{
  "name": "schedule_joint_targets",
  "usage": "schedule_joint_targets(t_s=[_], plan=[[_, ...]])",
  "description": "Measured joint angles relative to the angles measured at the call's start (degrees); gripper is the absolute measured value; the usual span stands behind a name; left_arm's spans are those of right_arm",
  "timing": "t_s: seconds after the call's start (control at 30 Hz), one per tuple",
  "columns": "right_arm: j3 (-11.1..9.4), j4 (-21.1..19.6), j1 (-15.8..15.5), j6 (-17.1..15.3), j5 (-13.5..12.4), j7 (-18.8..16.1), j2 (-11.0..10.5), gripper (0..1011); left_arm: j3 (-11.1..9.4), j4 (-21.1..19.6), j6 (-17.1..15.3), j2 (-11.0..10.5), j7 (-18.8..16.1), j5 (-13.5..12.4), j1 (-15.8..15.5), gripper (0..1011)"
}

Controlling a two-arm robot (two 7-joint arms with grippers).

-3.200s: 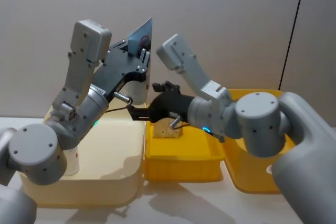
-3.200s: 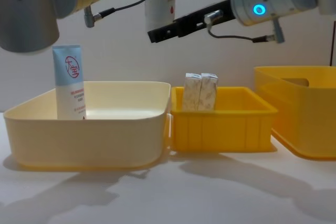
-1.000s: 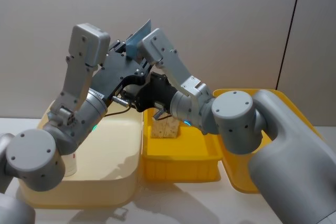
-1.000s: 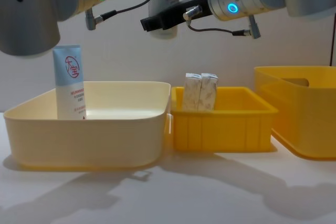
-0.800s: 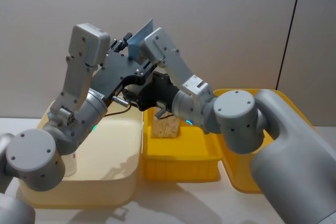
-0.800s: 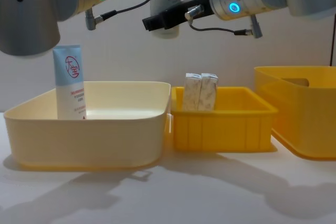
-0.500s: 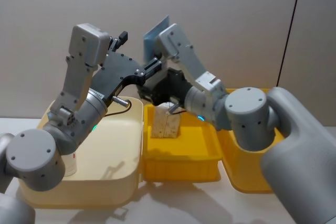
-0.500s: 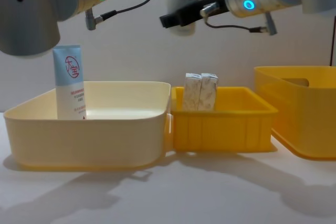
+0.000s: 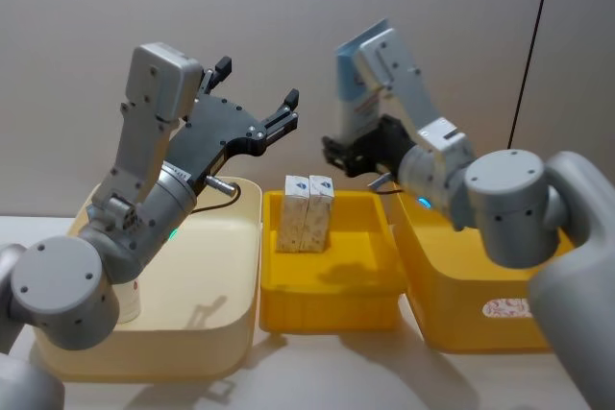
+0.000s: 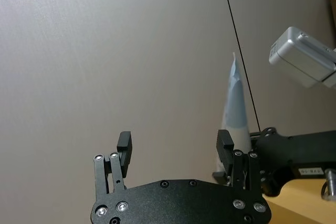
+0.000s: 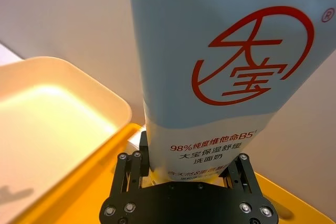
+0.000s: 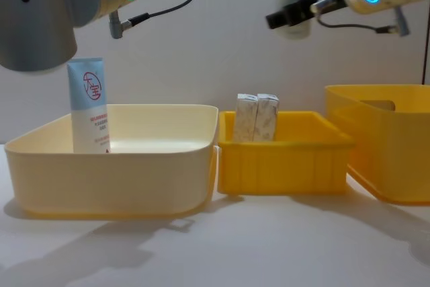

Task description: Bimanual collaborative sorting of washing and personal care products

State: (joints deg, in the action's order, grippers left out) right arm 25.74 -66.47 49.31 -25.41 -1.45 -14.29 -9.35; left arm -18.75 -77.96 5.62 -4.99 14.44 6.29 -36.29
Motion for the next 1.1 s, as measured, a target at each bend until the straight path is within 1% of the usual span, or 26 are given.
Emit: schedule_joint_targets(t_s=[0.1, 0.23, 0.33, 0.43, 0.6, 0.73, 0.83, 0.93, 1.03, 1.1], plan=[[-0.9, -0.6, -0.1, -1.6, 0.3, 1.0, -0.7, 662, 0.0, 0.0, 0.0, 0.0, 0.0, 0.0, 0.0, 1003], [-2.3, -1.1, -0.1, -4.4, 0.9, 2.3, -2.0, 662, 0.0, 0.0, 0.0, 0.0, 0.0, 0.0, 0.0, 1003], [-2.9, -1.2, 0.2, -6.2, 1.2, 2.7, -2.5, 662, 0.0, 0.0, 0.0, 0.0, 0.0, 0.0, 0.0, 1003], [-3.7, -0.9, 1.1, -9.2, 1.7, 3.1, -3.5, 663, 0.0, 0.0, 0.0, 0.0, 0.0, 0.0, 0.0, 1003], [-4.4, 0.1, 2.4, -13.3, 2.2, 3.1, -4.6, 662, 0.0, 0.0, 0.0, 0.0, 0.0, 0.0, 0.0, 1003], [-4.6, 1.7, 4.1, -17.1, 2.5, 2.2, -5.6, 663, 0.0, 0.0, 0.0, 0.0, 0.0, 0.0, 0.0, 1003], [-4.6, 2.5, 5.0, -19.0, 2.7, 1.5, -6.0, 662, 0.0, 0.0, 0.0, 0.0, 0.0, 0.0, 0.0, 1003], [-4.2, 4.2, 6.7, -21.7, 2.8, -0.1, -6.7, 662, 0.0, 0.0, 0.0, 0.0, 0.0, 0.0, 0.0, 1003], [-3.8, 5.5, 7.8, -23.4, 2.8, -1.3, -7.1, 662, 0.0, 0.0, 0.0, 0.0, 0.0, 0.0, 0.0, 1004], [-3.4, 6.6, 8.9, -25.1, 2.9, -2.8, -7.4, 662, 0.0, 0.0, 0.0, 0.0, 0.0, 0.0, 0.0, 1003]])
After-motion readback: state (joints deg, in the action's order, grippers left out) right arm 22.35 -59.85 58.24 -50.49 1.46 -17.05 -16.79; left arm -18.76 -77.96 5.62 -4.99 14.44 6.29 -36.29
